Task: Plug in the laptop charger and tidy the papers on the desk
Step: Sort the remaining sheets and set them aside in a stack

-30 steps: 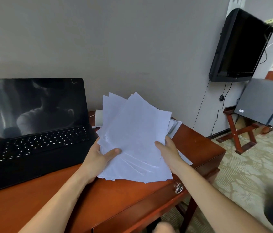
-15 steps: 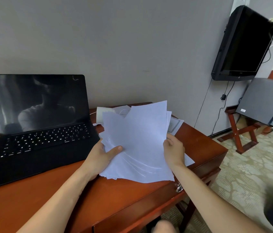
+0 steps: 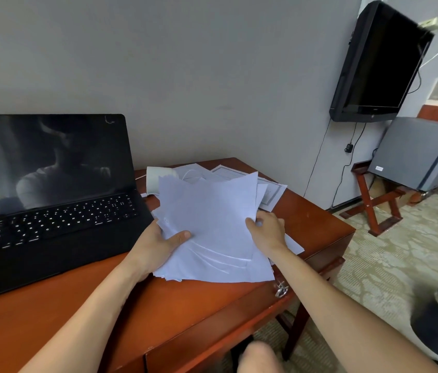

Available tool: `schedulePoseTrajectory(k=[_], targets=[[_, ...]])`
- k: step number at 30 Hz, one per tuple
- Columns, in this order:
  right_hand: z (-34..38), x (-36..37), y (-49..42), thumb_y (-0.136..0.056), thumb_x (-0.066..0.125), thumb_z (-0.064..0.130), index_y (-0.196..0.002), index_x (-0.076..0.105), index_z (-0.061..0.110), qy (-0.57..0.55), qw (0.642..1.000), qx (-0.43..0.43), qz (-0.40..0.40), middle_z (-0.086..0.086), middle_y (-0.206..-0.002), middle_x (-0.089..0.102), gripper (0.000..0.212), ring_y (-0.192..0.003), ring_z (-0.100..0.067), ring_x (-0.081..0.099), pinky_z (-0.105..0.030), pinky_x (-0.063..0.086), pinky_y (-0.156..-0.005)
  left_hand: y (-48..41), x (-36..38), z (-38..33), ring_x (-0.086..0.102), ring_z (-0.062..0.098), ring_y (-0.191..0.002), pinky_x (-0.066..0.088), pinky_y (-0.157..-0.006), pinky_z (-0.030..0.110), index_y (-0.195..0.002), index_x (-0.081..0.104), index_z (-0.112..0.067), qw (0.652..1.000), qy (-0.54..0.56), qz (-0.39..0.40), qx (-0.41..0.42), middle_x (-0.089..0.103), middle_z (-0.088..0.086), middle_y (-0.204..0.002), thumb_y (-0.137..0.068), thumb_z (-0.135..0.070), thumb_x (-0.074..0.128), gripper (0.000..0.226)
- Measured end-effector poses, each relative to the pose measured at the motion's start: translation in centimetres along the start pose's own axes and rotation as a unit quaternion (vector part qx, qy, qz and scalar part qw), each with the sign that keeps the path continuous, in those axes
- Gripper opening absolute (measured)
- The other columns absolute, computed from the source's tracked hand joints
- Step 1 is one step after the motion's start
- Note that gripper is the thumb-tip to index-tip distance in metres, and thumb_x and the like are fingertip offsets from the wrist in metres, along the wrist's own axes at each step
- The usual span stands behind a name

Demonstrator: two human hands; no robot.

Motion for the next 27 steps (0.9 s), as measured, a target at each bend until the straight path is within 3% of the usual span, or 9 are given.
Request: schedulePoseTrajectory(k=[3, 5, 8, 13, 15, 17, 20, 24, 27], targets=[[0.3, -0.8, 0.1, -0.099, 0.051, 0.024, -0.079, 0.061, 0.016, -0.120, 0.993, 0.015, -0.011, 0.001, -0.079, 0.063, 0.024, -0.086, -0.021, 0.054, -0.034, 0.048, -0.071, 0.1, 0.0, -0.1, 0.073, 0.011, -0.107, 0.057, -0.099, 0.036, -0.133, 0.061, -0.027, 1.000, 0.002, -0.001, -0.003, 0.075, -0.011, -0.121, -0.089, -0.033, 0.080, 0.049], [0.3, -2.2, 0.1, -0.101, 0.048, 0.014, -0.072, 0.047, 0.016, -0.162, 0.986, 0.026, -0.036, 0.003, -0.070, 0.050, 0.029, -0.067, -0.014, 0.046, -0.024, 0.036, -0.057, 0.3, -0.1, -0.4, 0.074, 0.009, -0.102, 0.058, -0.093, 0.032, -0.127, 0.062, -0.029, 1.000, -0.004, -0.004, -0.003, 0.076, -0.011, -0.117, -0.088, -0.036, 0.080, 0.043], [-0.7, -4.2, -0.3, -0.102, 0.043, 0.013, -0.084, 0.051, 0.014, -0.170, 0.984, 0.042, -0.045, 0.000, -0.080, 0.054, 0.020, -0.073, -0.018, 0.050, -0.029, 0.037, -0.061, 0.7, 0.0, -0.8, 0.075, 0.010, -0.101, 0.059, -0.090, 0.030, -0.122, 0.064, -0.032, 1.000, 0.001, 0.007, 0.005, 0.078, -0.012, -0.113, -0.087, -0.040, 0.077, 0.039], [-2.0, -5.6, -0.3, -0.103, 0.042, 0.011, -0.085, 0.055, 0.015, -0.143, 0.987, 0.059, 0.040, -0.006, -0.081, 0.057, 0.022, -0.071, -0.019, 0.049, -0.029, 0.036, -0.061, 1.0, 0.2, -1.2, 0.075, 0.011, -0.103, 0.058, -0.093, 0.033, -0.124, 0.064, -0.031, 1.000, 0.012, 0.007, 0.012, 0.078, -0.011, -0.113, -0.100, -0.041, 0.063, 0.025], [-2.0, -5.3, 0.1, -0.103, 0.042, 0.012, -0.096, 0.063, 0.011, -0.144, 0.984, 0.058, 0.084, -0.013, -0.089, 0.066, 0.023, -0.075, -0.021, 0.058, -0.029, 0.042, -0.065, 1.0, 0.1, -1.2, 0.075, 0.012, -0.105, 0.058, -0.096, 0.036, -0.128, 0.062, -0.029, 1.000, 0.023, 0.008, 0.003, 0.077, -0.010, -0.115, -0.104, -0.044, 0.056, 0.029], [-1.6, -4.4, 0.7, -0.104, 0.040, 0.012, -0.108, 0.067, 0.013, -0.145, 0.980, 0.052, 0.128, -0.009, -0.102, 0.072, 0.027, -0.089, -0.023, 0.067, -0.030, 0.050, -0.073, 1.1, 0.1, -1.2, 0.074, 0.014, -0.108, 0.056, -0.100, 0.040, -0.131, 0.061, -0.028, 0.999, 0.027, 0.017, -0.004, 0.077, -0.008, -0.119, -0.104, -0.047, 0.054, 0.034], [-0.1, -2.5, 1.1, -0.101, 0.038, 0.012, -0.124, 0.062, 0.020, -0.126, 0.979, 0.015, 0.158, -0.002, -0.119, 0.069, 0.034, -0.109, -0.020, 0.064, -0.039, 0.054, -0.093, 1.3, 0.3, -1.3, 0.074, 0.017, -0.110, 0.055, -0.103, 0.043, -0.134, 0.060, -0.024, 0.999, 0.030, 0.033, -0.007, 0.076, -0.005, -0.121, -0.103, -0.044, 0.057, 0.038], [0.6, 0.3, 0.6, -0.103, 0.037, 0.025, -0.154, 0.027, 0.017, 0.125, 0.988, -0.028, 0.090, -0.008, -0.144, 0.042, 0.053, -0.132, -0.029, 0.034, -0.046, 0.032, -0.111, 1.2, 0.3, -1.5, 0.074, 0.017, -0.111, 0.055, -0.101, 0.038, -0.137, 0.056, -0.022, 0.996, 0.052, 0.060, -0.036, 0.076, -0.005, -0.122, -0.103, -0.042, 0.059, 0.040], [0.7, 1.6, 0.9, -0.103, 0.035, 0.035, -0.159, 0.014, 0.011, 0.170, 0.981, -0.064, 0.064, -0.009, -0.147, 0.044, 0.064, -0.135, -0.029, 0.033, -0.047, 0.025, -0.117, 1.1, 0.4, -1.4, 0.073, 0.016, -0.112, 0.053, -0.100, 0.035, -0.135, 0.056, -0.026, 0.991, 0.074, 0.088, -0.063, 0.076, -0.006, -0.123, -0.102, -0.043, 0.060, 0.037]])
Point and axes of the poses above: each hand's wrist, its own y-axis away from the middle knuckle, its own x-axis out of the palm, z = x × y, the point moved 5 cm from there along -y, towards the middle knuckle
